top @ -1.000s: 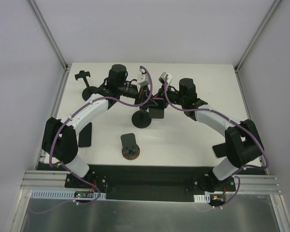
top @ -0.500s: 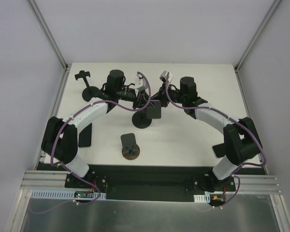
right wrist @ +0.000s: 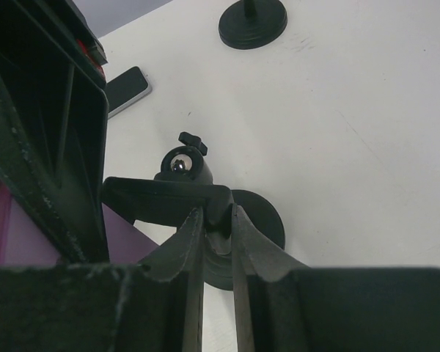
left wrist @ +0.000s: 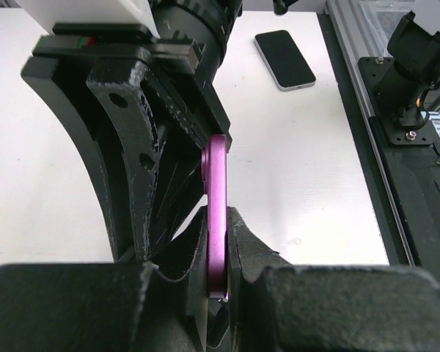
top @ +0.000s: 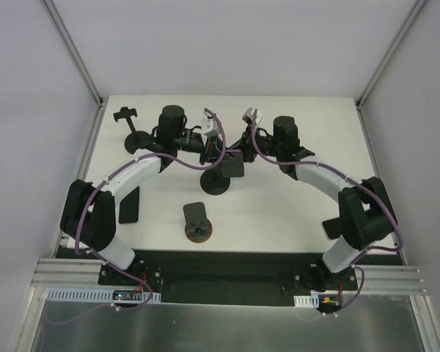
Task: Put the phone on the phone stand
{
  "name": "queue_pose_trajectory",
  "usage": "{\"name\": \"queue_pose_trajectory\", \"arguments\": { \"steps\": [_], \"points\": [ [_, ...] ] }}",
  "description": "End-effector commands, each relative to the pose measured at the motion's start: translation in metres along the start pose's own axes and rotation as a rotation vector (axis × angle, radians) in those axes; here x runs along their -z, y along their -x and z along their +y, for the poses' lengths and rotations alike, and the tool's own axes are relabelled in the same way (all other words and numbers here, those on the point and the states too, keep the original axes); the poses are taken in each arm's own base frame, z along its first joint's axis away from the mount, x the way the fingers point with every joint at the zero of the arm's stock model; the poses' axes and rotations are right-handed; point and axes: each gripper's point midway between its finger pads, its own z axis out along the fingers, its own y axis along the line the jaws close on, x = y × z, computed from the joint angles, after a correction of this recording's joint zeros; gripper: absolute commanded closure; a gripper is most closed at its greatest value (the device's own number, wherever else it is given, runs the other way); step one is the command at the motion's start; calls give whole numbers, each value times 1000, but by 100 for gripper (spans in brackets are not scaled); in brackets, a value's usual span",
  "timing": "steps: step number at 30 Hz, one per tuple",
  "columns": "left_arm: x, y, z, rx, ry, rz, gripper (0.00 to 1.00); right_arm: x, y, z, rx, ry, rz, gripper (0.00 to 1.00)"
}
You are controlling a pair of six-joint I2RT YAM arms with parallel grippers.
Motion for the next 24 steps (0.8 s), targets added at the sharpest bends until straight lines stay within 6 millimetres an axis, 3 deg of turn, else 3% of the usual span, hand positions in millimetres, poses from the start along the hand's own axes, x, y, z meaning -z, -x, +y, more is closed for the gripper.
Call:
{"name": "queue_pose_trajectory", "arguments": {
  "steps": [1, 11, 14, 16, 17, 18, 19, 20, 21, 23, 24],
  "points": [
    [10, 51, 14, -176, -4, -90, 100, -1, -4, 15, -52, 88, 23, 99],
    [25, 44, 23, -159, 62, -85, 100, 0, -3, 13, -58, 85, 21, 99],
    [29, 42, 32, -142, 151, -75, 100, 2, -4, 2, -57, 1, 13, 99],
    [37, 48, 37, -156, 259, -79, 100, 6, 3, -11, -58, -110, -20, 99],
    [46, 34, 56, -126, 412, -47, 100, 7, 3, -14, -78, -149, -50, 99],
    [50, 35, 56, -131, 499, -28, 100, 8, 3, -27, -88, -266, -67, 99],
    [54, 28, 63, -132, 586, 8, 100, 11, 10, -28, -85, -320, -88, 99],
    [79, 17, 87, -136, 816, 74, 100, 11, 11, -25, -78, -353, -94, 99],
    [77, 16, 85, -148, 870, 94, 100, 7, 5, -21, -81, -458, -95, 100],
    [87, 8, 93, -176, 1016, 110, 100, 8, 17, -4, -85, -532, -152, 100],
    [106, 5, 104, -171, 1165, 128, 100, 12, 13, 1, -104, -688, -178, 99]
  ]
}}
